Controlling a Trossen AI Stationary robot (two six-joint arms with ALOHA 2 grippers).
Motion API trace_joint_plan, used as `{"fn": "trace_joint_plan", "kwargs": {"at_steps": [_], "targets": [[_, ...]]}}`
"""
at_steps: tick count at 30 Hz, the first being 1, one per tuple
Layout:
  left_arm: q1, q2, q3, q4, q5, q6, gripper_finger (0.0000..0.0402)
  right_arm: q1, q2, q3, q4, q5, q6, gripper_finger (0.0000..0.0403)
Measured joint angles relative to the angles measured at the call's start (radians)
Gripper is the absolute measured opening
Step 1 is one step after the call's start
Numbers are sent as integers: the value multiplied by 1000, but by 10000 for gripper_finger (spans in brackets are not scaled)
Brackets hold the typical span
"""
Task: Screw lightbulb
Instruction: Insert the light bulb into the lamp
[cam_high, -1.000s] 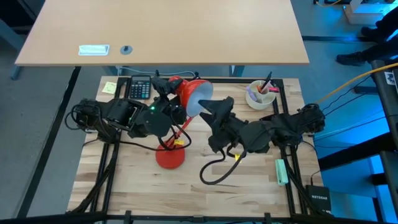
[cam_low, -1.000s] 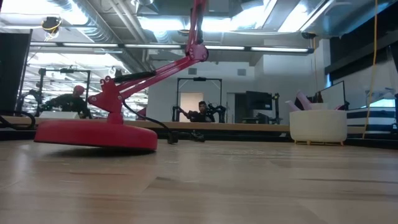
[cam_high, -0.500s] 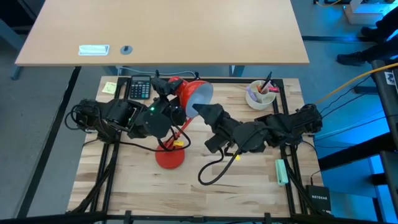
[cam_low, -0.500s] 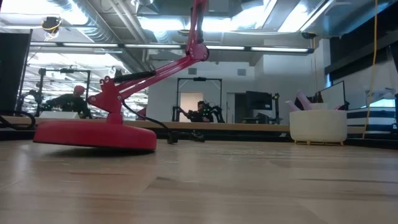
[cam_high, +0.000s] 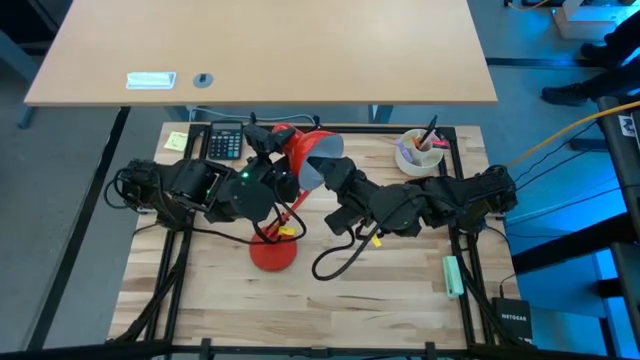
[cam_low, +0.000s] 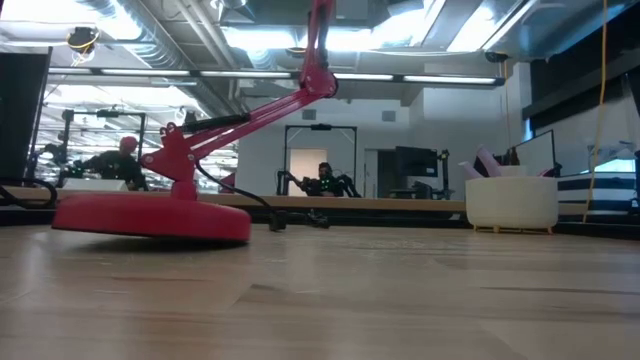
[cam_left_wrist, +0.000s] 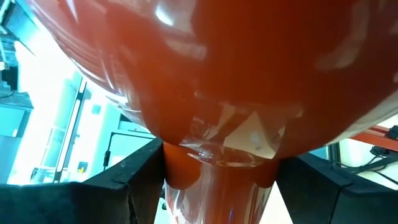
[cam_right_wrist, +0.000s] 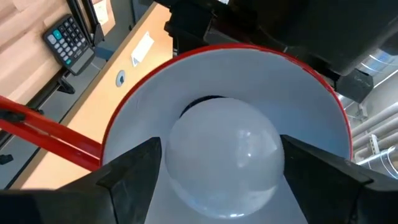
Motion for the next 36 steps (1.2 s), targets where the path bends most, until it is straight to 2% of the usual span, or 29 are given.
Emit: {"fn": "trace_joint_plan", "kwargs": {"at_steps": [4, 11, 15, 36], "targets": [[0, 0, 0, 0, 5, 0, 251, -7, 0, 0, 1, -3, -1, 313], [0, 0, 0, -1, 4, 2, 251, -13, 0, 0, 2, -3, 9, 263], [-1, 0, 0, -1, 4, 3, 251, -13, 0, 0, 33, -2, 63, 252], [-20, -1, 0, 10, -1, 23, 251, -31, -2, 1, 50, -28, 794, 248]]}}
